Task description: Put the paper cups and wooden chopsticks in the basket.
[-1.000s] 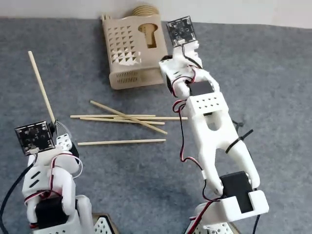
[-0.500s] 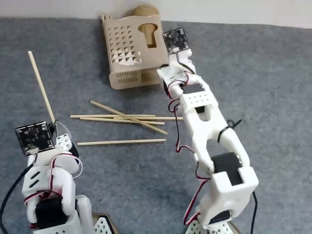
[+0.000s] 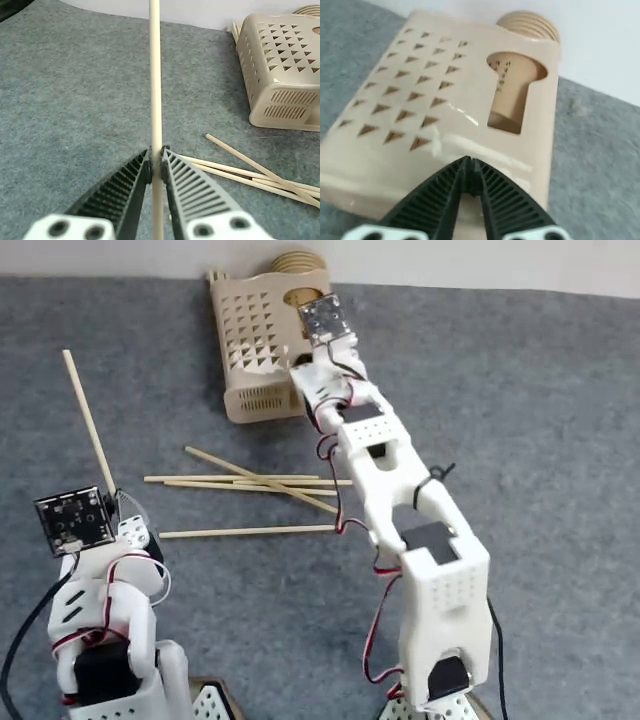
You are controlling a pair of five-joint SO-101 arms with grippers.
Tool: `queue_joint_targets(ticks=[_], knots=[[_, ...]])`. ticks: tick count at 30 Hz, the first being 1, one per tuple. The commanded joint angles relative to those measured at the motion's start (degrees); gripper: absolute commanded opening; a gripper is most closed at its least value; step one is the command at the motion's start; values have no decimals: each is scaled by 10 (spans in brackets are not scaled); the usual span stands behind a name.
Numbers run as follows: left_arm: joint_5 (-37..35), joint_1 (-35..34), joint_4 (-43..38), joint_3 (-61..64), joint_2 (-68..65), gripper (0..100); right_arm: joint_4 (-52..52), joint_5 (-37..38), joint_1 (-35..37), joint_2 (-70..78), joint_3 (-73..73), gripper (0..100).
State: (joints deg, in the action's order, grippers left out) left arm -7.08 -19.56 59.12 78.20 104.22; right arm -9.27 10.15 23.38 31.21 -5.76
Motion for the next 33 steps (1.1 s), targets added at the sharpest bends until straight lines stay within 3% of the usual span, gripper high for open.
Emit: queue_joint_targets(ticks=[1,14,29,33], knots=[[-2,-11,-11,-5,2,8,2,6,9,25,-58,5],[-2,-11,-11,-5,2,8,-329,8,6,33,-113,5],[-1,-11,-11,-4,2,8,-554,9,9,34,-124,5],[14,-11,-11,-4,2,8,-586,54,16,34,-122,5]])
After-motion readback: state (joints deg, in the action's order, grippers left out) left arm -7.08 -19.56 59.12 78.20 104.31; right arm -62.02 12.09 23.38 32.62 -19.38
